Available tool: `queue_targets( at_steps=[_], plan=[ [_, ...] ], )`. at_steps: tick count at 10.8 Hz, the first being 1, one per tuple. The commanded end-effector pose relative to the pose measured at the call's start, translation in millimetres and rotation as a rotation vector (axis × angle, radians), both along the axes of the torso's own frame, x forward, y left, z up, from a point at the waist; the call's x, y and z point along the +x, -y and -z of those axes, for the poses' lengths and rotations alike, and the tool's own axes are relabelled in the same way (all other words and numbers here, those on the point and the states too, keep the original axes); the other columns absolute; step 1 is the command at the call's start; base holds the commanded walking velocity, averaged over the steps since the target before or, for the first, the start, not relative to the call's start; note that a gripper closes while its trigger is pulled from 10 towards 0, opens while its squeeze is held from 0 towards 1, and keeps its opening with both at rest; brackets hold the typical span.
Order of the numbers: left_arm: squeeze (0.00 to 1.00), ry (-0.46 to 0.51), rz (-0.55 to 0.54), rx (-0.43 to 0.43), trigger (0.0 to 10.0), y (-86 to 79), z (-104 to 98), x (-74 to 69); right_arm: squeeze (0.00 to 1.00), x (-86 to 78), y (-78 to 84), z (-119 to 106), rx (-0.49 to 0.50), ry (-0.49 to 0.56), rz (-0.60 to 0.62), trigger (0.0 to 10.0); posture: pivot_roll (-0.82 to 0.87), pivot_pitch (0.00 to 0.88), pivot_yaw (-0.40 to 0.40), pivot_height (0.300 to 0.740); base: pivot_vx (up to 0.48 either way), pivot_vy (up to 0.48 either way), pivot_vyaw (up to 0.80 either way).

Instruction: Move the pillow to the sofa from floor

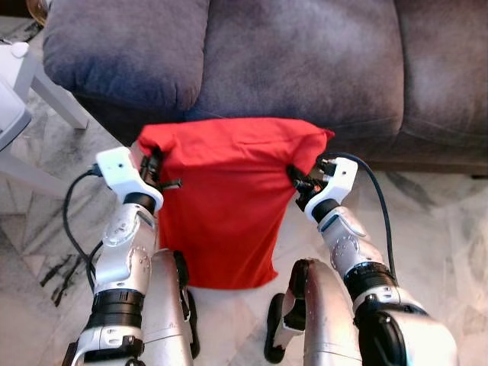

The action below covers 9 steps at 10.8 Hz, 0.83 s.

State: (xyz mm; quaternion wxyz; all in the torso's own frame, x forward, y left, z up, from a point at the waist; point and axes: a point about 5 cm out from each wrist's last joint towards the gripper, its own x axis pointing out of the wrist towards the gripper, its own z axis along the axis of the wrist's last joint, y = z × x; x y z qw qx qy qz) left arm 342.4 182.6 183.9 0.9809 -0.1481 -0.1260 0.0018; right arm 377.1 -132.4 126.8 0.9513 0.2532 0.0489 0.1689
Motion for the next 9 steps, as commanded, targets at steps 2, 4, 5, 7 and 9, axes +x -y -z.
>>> queue_targets(
  at_steps=[2, 4, 5, 7, 9],
  plan=[
    [0.00, 0.152, -0.111, -0.003, 10.0, -18.9, -34, -12.0, 0.00, 3.1, 17.4, -26, -0.037, 0.125, 0.090, 10.0, 0.21, 0.265, -0.093, 0.569, 0.000, 0.000, 0.00],
    [0.00, 0.162, -0.115, 0.008, 10.0, -15.0, -37, -16.9, 0.00, 0.9, 16.9, -42, -0.075, 0.204, 0.117, 10.0, 0.21, 0.233, -0.075, 0.569, 0.000, 0.000, 0.00],
    [0.00, 0.144, -0.091, 0.100, 10.0, -6.4, -30, -20.2, 0.00, -2.9, 16.2, -44, -0.139, 0.244, 0.161, 10.0, 0.20, 0.207, -0.059, 0.569, 0.000, 0.000, 0.00],
    [0.00, 0.142, -0.057, 0.185, 10.0, 2.9, -25, -22.4, 0.00, -11.4, 16.7, -49, -0.260, 0.337, 0.210, 10.0, 0.20, 0.171, -0.037, 0.569, 0.000, 0.000, 0.00],
    [0.00, 0.154, -0.047, 0.188, 10.0, 7.9, -29, -21.0, 0.00, -24.1, 21.1, -45, -0.332, 0.370, 0.260, 10.0, 0.20, 0.159, -0.026, 0.569, 0.000, 0.000, 0.00]
  ],
)
